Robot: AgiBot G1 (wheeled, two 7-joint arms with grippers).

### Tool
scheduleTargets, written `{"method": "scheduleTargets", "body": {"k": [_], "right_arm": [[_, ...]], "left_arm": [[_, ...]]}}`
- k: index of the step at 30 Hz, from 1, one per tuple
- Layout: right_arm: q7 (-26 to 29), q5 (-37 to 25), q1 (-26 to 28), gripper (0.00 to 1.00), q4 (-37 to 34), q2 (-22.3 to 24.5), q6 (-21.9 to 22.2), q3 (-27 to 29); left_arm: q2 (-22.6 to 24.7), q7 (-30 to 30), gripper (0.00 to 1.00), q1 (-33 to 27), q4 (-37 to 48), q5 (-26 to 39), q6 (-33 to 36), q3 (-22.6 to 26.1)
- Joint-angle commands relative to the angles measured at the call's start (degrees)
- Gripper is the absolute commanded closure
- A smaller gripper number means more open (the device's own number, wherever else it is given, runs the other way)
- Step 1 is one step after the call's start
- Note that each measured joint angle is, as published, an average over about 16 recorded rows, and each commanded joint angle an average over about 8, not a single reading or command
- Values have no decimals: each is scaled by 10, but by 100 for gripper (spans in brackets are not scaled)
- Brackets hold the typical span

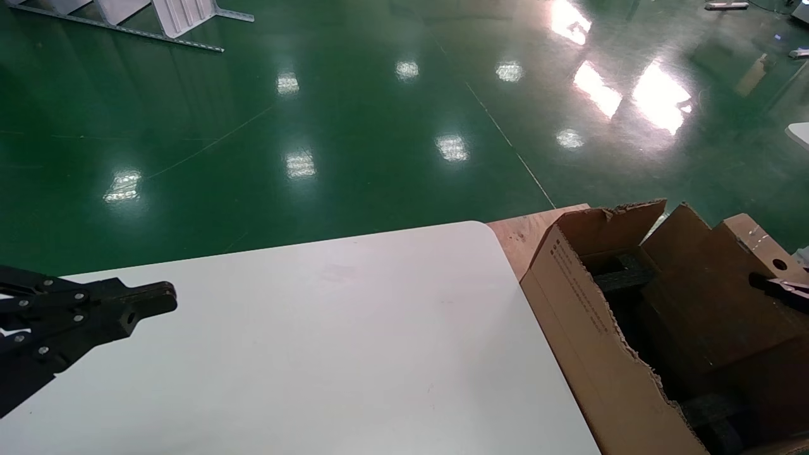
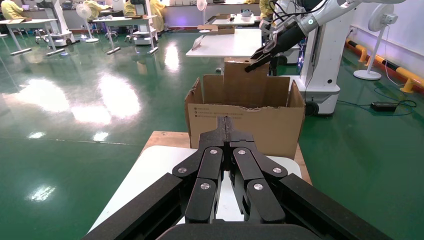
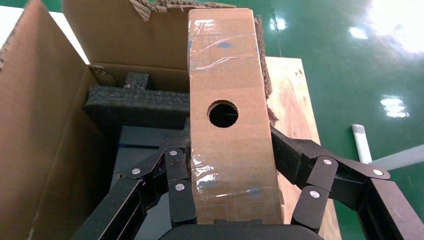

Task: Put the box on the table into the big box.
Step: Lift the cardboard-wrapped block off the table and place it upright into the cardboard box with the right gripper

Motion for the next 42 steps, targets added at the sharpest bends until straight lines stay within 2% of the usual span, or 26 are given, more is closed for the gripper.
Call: {"method": "scheduleTargets", "body": {"k": [1,42], "right_arm": [[-1,0,-1,100,-6,-3,5,0],[36,-40,-25,100,-38,-55,83,-28]], "left_arm": [[0,0,100,0,0,0,0,0],[0,0,100,0,0,0,0,0]]}}
